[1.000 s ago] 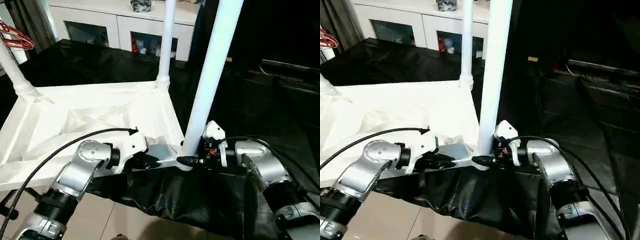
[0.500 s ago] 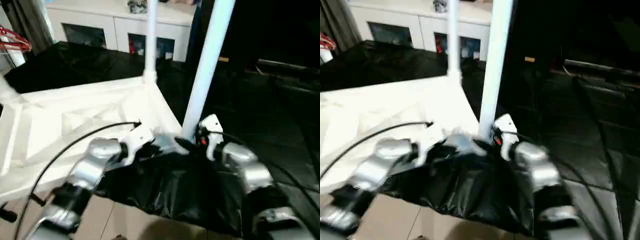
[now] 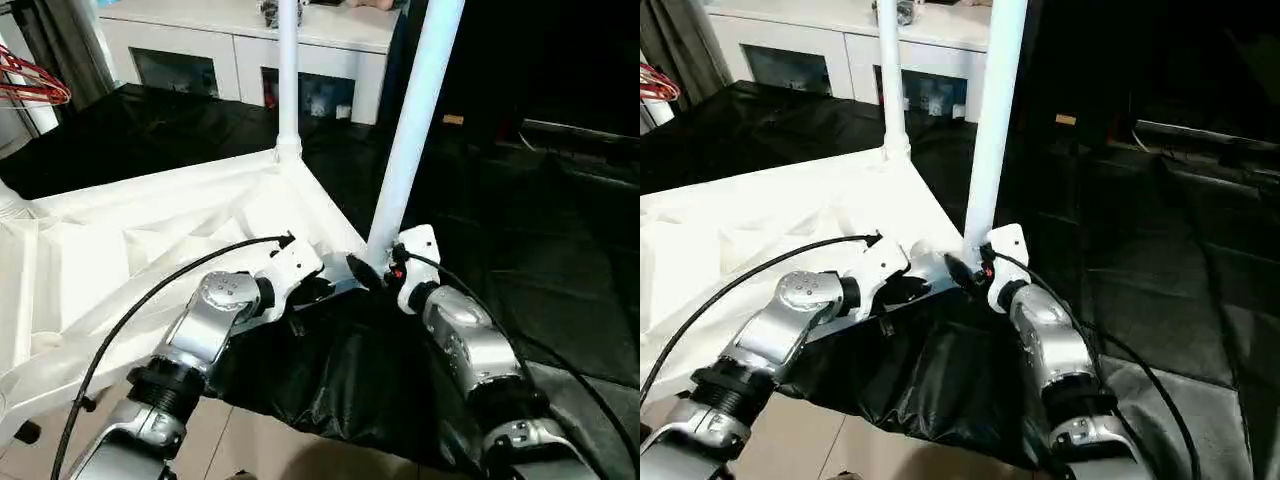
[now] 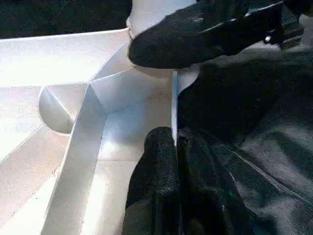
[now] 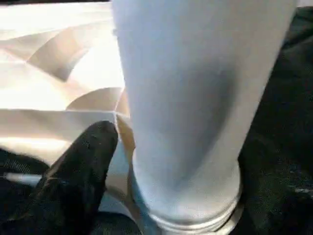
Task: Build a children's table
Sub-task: Rotate leg to tighten
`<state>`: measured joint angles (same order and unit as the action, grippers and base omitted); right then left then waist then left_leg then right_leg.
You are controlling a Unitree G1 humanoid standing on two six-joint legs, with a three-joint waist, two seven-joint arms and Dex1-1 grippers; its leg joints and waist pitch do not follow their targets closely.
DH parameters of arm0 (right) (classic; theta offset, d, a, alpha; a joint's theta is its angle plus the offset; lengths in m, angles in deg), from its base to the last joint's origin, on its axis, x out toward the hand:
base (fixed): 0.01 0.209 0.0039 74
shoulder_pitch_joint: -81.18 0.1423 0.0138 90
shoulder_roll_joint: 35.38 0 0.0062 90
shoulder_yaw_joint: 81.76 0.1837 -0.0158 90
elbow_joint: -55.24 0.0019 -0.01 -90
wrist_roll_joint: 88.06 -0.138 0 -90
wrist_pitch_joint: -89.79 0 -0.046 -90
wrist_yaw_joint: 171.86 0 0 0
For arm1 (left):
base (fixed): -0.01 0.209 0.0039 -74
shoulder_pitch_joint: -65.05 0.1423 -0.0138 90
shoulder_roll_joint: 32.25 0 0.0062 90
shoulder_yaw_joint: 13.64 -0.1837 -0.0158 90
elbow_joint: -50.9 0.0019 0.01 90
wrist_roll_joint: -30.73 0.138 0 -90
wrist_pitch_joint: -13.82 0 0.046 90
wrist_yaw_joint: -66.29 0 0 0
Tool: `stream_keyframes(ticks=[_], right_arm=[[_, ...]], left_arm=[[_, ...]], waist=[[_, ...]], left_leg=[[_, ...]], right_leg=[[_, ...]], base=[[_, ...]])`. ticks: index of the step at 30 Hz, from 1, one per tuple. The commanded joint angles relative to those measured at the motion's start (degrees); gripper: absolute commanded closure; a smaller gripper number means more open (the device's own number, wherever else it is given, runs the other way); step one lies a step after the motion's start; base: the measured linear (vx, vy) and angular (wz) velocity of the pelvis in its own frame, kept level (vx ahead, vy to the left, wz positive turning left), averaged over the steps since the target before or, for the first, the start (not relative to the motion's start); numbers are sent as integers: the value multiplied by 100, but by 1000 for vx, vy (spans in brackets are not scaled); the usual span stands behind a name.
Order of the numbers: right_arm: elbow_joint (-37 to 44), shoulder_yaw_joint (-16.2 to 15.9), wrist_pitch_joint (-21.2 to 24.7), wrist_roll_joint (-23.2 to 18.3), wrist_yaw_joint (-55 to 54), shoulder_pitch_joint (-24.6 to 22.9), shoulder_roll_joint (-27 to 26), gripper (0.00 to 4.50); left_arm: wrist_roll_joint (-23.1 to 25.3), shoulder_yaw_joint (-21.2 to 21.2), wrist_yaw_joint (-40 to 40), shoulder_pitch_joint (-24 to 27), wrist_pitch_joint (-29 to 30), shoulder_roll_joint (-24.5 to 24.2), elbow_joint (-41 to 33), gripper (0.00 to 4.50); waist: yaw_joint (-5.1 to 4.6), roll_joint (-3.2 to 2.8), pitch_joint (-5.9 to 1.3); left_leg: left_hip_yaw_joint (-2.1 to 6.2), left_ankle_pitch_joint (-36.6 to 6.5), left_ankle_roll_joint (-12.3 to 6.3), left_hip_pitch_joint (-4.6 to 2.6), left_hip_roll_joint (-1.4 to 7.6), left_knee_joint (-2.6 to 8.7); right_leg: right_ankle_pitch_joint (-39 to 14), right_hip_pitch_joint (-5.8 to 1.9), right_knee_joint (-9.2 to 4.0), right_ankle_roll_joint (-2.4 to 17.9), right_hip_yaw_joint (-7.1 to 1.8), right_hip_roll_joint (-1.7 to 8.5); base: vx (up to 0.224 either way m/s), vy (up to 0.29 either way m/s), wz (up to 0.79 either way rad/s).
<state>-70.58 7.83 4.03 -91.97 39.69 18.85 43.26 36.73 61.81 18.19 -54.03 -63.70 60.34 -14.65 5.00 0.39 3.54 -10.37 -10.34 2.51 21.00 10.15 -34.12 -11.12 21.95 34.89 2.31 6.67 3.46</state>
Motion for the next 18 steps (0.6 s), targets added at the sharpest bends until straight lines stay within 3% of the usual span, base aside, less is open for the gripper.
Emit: stream_keyframes(ticks=[1,7,18], right_arm=[[176,-597,-19,-34,665,-17,-214,77],[418,-718,116,-238,2272,-17,703,77],[558,-902,357,-394,3632,-28,1448,92]], left_arm=[[-396,-118,-110,10,-316,247,-327,450],[-629,-79,-850,283,-377,-206,-717,450],[-783,-95,-1686,430,-312,-775,-1013,450]], waist=[[-19,45,-370],[3,65,-368],[27,52,-370]], left_leg=[[154,-1029,-250,-61,401,411],[147,-1005,-389,-46,391,386],[148,-1011,-408,-60,411,387]], right_leg=[[-1545,-251,-507,830,-462,669],[-1668,-282,-517,800,-445,651],[-1702,-252,-503,892,-434,637]], base=[[0,0,0],[0,0,0],[0,0,0]])
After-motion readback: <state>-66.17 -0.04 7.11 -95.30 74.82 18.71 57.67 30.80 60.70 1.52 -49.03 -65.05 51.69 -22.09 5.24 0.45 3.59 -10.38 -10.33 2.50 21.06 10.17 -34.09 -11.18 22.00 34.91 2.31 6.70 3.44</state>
